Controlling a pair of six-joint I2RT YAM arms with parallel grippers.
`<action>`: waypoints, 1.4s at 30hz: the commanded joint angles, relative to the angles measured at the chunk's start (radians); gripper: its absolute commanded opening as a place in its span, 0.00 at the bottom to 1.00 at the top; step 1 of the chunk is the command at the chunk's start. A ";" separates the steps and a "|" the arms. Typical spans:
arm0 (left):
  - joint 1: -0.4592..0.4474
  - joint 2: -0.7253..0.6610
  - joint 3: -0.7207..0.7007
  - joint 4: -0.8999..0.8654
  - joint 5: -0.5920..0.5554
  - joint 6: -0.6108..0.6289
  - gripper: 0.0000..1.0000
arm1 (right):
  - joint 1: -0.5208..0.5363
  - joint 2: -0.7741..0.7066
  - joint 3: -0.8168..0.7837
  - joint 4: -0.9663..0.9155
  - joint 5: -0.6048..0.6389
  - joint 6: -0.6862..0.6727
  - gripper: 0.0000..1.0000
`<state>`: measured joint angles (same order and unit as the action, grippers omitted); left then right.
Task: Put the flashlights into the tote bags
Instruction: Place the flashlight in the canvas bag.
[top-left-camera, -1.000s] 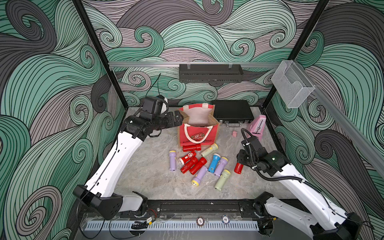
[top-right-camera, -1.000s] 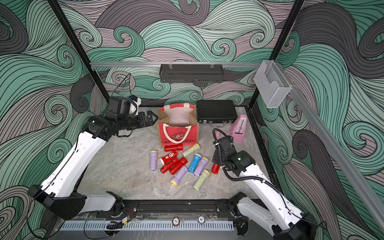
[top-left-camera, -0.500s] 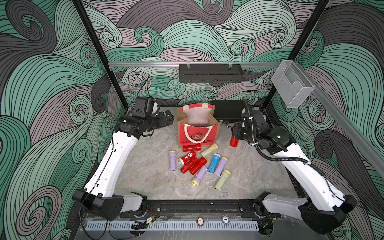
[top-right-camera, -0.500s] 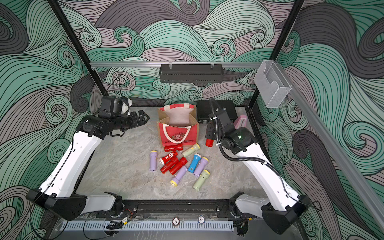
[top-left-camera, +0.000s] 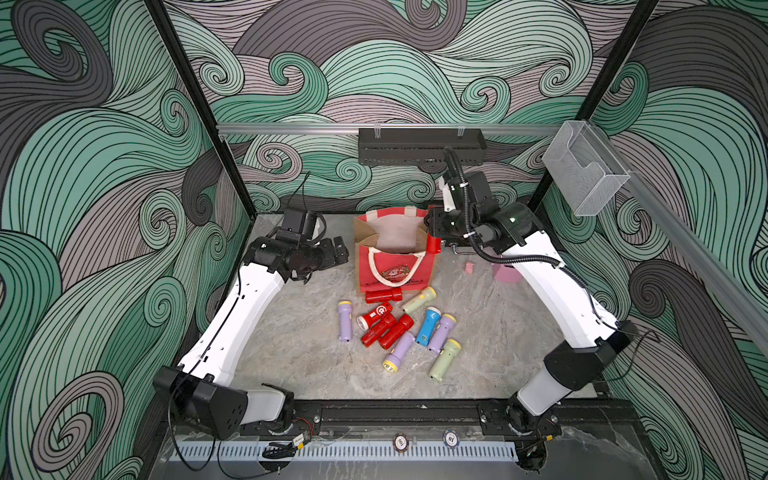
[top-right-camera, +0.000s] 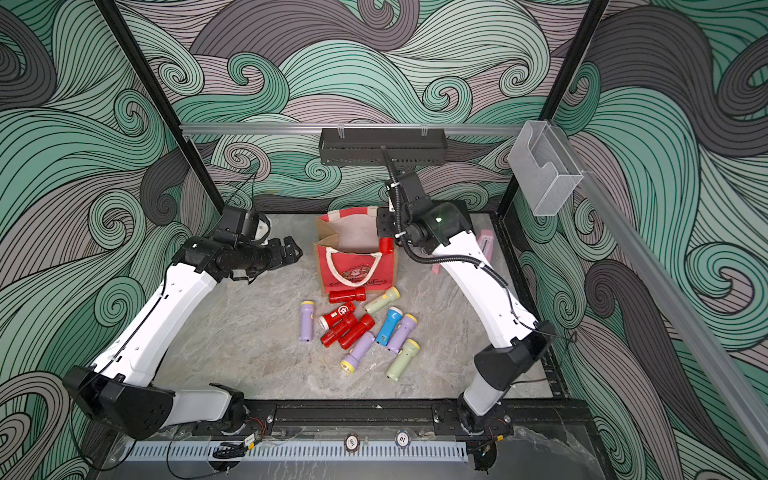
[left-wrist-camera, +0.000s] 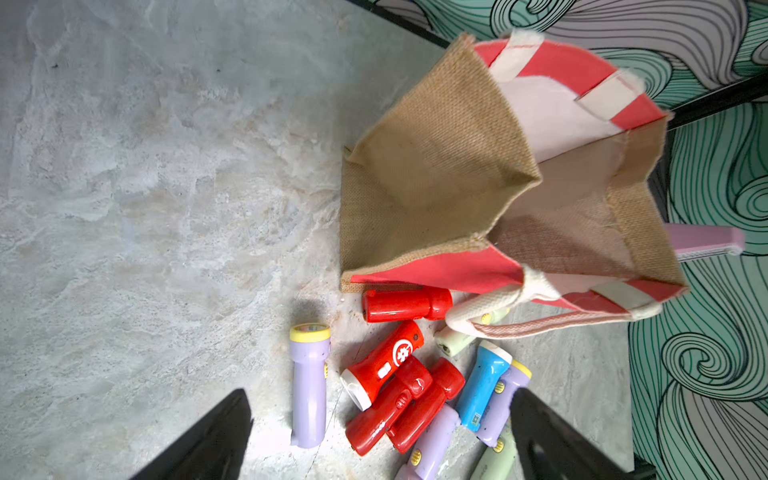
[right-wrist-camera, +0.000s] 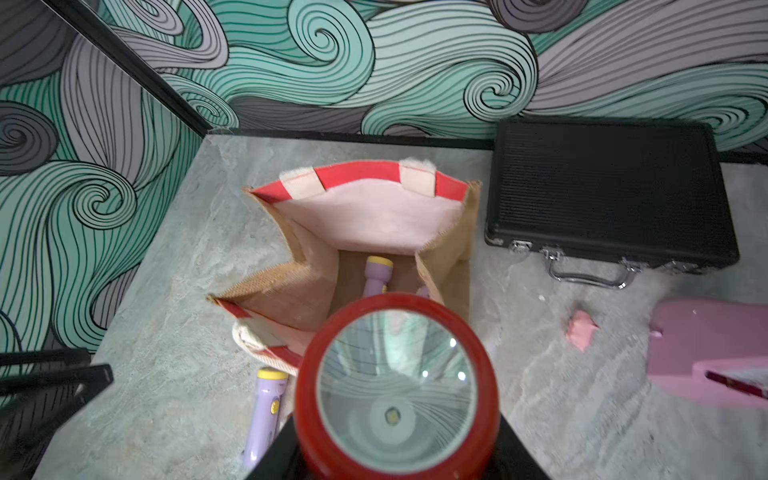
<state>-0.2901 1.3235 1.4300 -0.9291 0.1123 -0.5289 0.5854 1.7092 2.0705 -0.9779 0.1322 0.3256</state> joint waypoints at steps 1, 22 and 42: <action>0.006 -0.056 -0.018 0.004 0.008 -0.015 0.99 | 0.007 0.085 0.148 -0.084 -0.007 -0.042 0.00; 0.004 -0.188 -0.135 -0.006 -0.035 -0.126 0.98 | 0.036 0.458 0.380 -0.075 -0.036 -0.106 0.00; 0.002 -0.240 -0.196 0.003 -0.052 -0.135 0.99 | 0.045 0.639 0.305 -0.056 -0.095 0.013 0.00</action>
<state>-0.2901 1.1015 1.2388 -0.9268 0.0746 -0.6662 0.6300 2.3394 2.3863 -1.0412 0.0654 0.2966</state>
